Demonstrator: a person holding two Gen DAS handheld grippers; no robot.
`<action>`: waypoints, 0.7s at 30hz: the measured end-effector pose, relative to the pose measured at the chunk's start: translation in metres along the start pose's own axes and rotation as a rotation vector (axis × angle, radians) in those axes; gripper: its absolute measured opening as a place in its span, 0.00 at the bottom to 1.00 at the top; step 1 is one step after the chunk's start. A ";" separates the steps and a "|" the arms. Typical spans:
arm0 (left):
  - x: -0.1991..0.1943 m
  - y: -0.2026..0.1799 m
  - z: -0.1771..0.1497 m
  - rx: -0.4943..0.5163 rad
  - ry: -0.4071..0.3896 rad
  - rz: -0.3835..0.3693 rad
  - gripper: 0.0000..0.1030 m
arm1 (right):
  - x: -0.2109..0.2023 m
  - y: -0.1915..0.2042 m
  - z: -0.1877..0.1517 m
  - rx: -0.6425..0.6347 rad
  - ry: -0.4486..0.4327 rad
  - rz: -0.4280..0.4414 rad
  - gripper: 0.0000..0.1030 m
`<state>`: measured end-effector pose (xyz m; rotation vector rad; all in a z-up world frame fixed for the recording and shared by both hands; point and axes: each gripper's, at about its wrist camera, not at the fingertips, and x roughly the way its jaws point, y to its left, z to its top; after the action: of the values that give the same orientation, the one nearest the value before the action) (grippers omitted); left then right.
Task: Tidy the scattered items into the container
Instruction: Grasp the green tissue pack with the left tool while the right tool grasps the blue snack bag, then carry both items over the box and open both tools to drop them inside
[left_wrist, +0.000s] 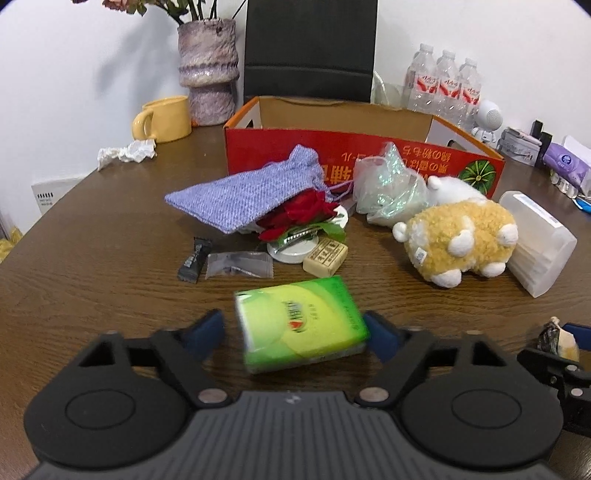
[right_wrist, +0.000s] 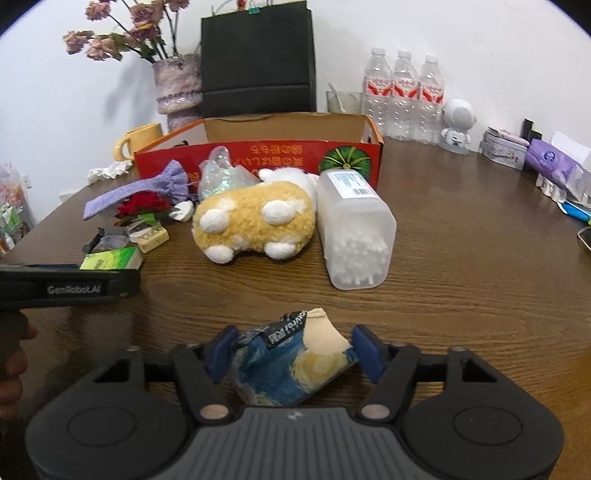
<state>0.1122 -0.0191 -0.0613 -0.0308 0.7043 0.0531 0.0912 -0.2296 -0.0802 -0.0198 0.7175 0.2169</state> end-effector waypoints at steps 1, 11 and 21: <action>-0.001 0.001 0.000 -0.001 -0.007 -0.008 0.68 | -0.001 0.000 -0.001 -0.001 -0.003 0.010 0.56; -0.018 0.007 -0.006 -0.005 -0.053 -0.047 0.67 | -0.009 0.003 -0.001 -0.013 -0.049 0.046 0.33; -0.037 0.011 -0.001 -0.008 -0.113 -0.097 0.67 | -0.022 0.007 0.013 -0.032 -0.122 0.059 0.32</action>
<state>0.0827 -0.0092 -0.0378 -0.0689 0.5889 -0.0352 0.0821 -0.2253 -0.0560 -0.0161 0.5938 0.2839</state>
